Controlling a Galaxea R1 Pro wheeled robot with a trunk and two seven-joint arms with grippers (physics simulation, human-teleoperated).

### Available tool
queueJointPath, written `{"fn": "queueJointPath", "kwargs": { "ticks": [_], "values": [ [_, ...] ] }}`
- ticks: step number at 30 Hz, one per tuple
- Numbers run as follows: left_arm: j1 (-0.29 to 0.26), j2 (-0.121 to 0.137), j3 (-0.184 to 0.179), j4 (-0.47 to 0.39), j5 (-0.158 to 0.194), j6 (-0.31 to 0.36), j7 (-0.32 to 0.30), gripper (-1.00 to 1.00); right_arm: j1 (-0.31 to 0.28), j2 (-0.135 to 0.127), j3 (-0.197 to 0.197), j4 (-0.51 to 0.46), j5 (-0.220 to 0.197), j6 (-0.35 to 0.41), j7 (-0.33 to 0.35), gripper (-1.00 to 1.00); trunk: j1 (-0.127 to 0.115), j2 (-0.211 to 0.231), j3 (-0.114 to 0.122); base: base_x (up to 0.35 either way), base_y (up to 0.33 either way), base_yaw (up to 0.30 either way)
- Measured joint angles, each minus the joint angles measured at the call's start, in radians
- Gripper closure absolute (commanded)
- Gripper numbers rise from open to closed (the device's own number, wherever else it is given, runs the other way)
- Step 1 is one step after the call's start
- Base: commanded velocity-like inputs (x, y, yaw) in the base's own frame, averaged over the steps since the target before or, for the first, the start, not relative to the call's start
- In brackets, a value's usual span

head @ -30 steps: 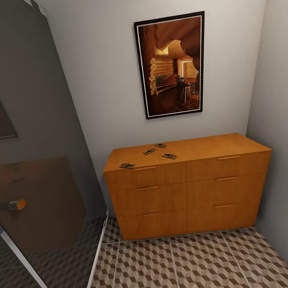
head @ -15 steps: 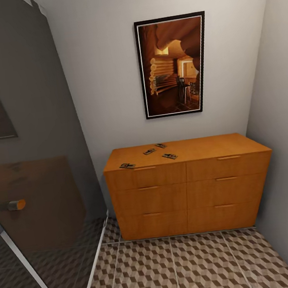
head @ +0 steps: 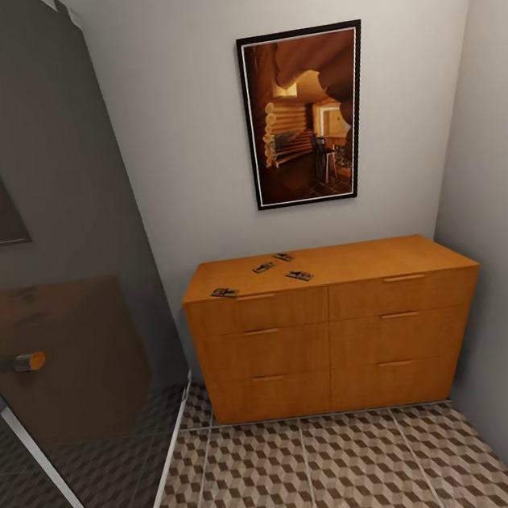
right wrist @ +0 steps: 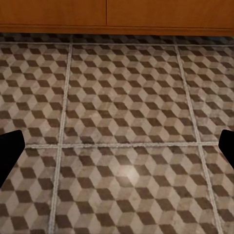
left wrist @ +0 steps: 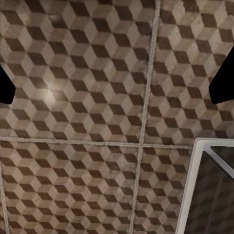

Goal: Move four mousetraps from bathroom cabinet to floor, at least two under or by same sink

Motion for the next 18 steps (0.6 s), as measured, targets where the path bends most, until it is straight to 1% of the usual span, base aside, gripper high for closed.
{"fn": "queueJointPath", "kwargs": {
  "ticks": [18],
  "values": [
    [0.000,0.000,0.000,0.000,0.000,0.000,0.000,-1.00,0.000,0.000,0.000,0.000,0.000,-0.008,-0.001,-1.00,0.000,0.000,0.000,0.000,0.000,0.000]
  ]
}}
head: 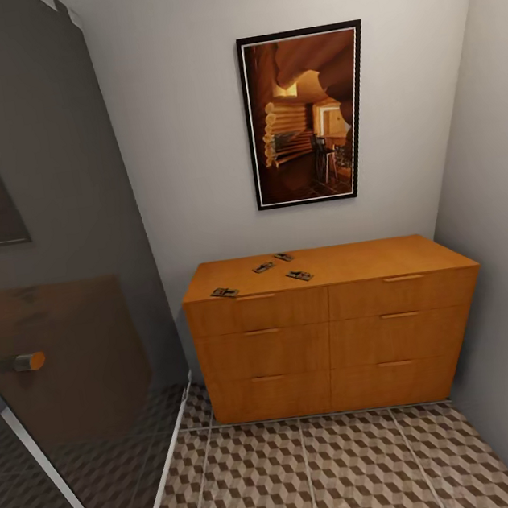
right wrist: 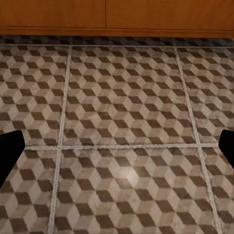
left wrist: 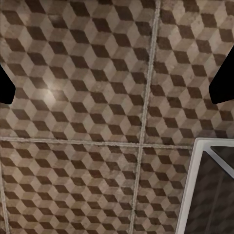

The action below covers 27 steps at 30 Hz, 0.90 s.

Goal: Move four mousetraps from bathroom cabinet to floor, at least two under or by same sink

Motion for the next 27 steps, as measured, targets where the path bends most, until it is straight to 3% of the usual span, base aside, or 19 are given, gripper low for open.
{"fn": "queueJointPath", "kwargs": {
  "ticks": [27],
  "values": [
    [0.000,0.000,0.000,0.000,0.000,0.000,0.000,-1.00,0.000,-0.001,0.000,0.000,0.000,-0.001,0.000,-1.00,0.000,0.000,0.000,0.000,0.000,0.000]
  ]
}}
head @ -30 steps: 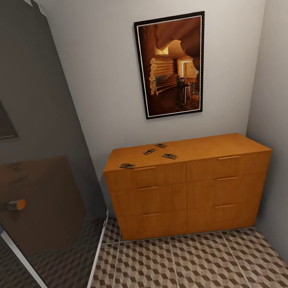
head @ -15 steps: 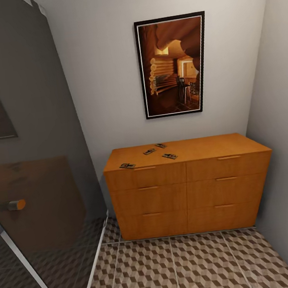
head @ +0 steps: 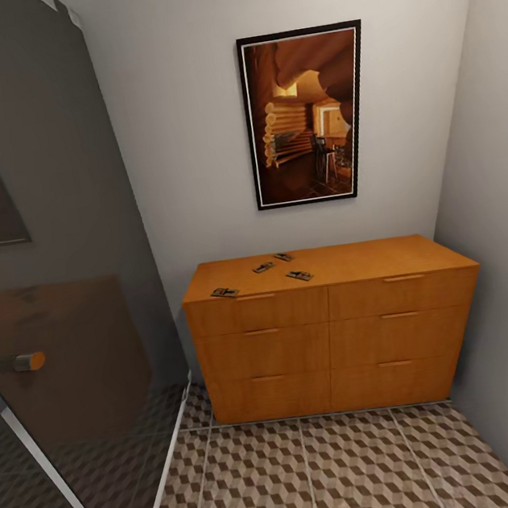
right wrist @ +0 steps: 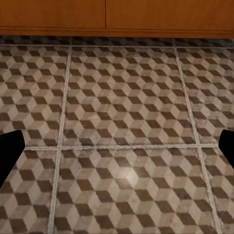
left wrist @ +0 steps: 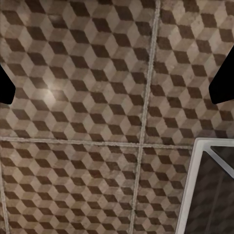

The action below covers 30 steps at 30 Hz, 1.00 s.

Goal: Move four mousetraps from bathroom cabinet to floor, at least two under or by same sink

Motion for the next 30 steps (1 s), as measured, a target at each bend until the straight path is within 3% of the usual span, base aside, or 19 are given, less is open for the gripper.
{"fn": "queueJointPath", "kwargs": {
  "ticks": [30],
  "values": [
    [0.000,0.000,-0.001,0.000,0.000,0.000,0.000,-1.00,0.000,0.003,0.000,0.000,-0.001,0.001,0.000,-1.00,0.000,0.000,0.000,0.000,0.000,0.000]
  ]
}}
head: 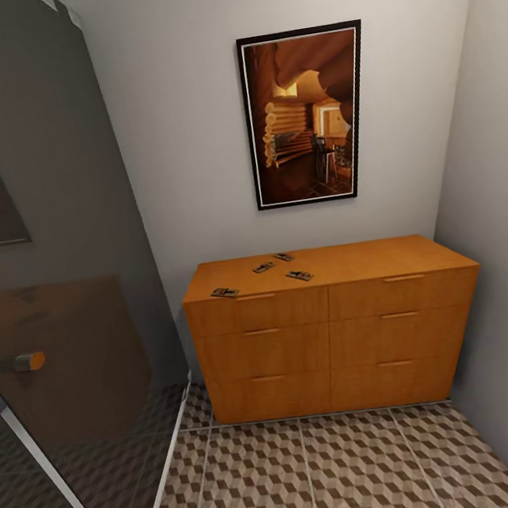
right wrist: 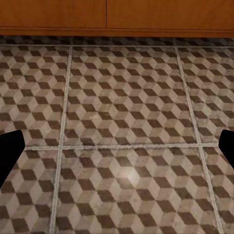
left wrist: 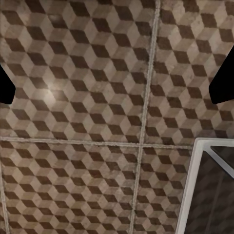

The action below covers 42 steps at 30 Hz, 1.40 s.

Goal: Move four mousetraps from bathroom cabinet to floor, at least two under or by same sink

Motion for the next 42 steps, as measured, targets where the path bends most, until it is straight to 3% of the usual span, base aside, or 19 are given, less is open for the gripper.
{"fn": "queueJointPath", "kwargs": {
  "ticks": [35,42],
  "values": [
    [0.000,0.000,0.001,0.000,0.000,0.001,0.000,-1.00,0.000,0.001,0.000,0.000,0.000,0.000,-0.001,-1.00,0.000,0.000,0.000,0.000,0.000,0.000],
    [0.000,0.000,0.001,0.000,0.000,0.001,0.000,-1.00,0.000,0.001,0.000,0.000,0.000,0.000,-0.001,-1.00,0.000,0.000,0.000,0.174,0.000,0.000]
  ]
}}
